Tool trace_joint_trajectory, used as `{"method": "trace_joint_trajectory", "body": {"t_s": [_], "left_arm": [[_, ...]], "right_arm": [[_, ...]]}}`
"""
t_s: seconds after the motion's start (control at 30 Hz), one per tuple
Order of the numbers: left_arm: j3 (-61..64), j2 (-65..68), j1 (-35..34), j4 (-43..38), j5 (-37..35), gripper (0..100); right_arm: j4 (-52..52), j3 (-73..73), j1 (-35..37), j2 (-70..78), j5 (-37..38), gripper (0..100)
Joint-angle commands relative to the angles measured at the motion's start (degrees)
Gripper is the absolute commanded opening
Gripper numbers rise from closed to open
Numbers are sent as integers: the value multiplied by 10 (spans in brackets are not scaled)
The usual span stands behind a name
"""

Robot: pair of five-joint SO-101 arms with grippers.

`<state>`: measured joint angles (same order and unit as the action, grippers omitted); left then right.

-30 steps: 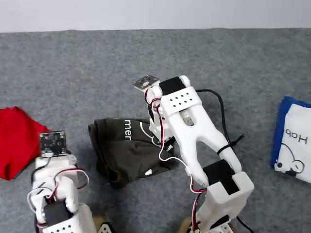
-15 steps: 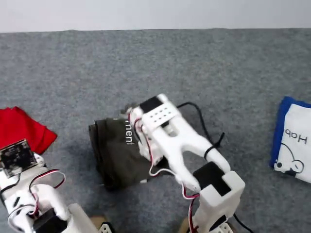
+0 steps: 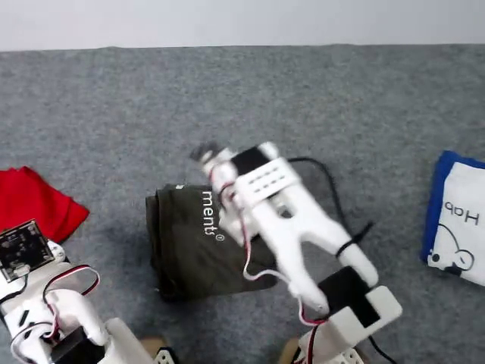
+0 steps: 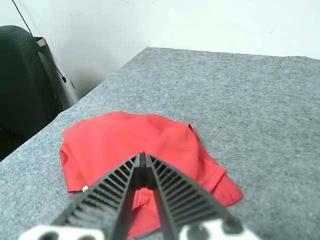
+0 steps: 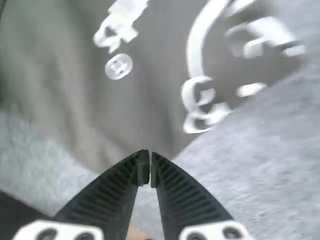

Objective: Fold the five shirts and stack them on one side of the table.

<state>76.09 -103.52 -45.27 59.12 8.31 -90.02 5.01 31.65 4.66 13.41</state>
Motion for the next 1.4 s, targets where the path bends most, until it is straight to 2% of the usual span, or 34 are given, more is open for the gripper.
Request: {"method": "trace_joint_trajectory", "body": {"t_s": [0.0,0.2,0.53,0.67,0.77,0.93,1.1,1.37], "left_arm": [[-1,-5,-2,-10,-6,7],[0,-5,-2,-10,-6,7],[0,-5,-2,5,-6,7],[-1,-5,-2,23,-6,7],[-1,-5,0,21,-6,7],[0,-5,1,20,-6,7],[0,-5,1,20,-6,7],[0,-5,1,20,-6,7]], "right_arm": [[35,-63,-66,3,30,10],[115,-113,-106,129,32,10],[101,-299,-167,291,34,10],[90,-391,-197,336,61,10],[27,-445,-198,350,61,10],[-132,-530,-156,350,58,10],[-131,-493,-121,291,31,10],[-112,-316,-54,196,26,10]]}}
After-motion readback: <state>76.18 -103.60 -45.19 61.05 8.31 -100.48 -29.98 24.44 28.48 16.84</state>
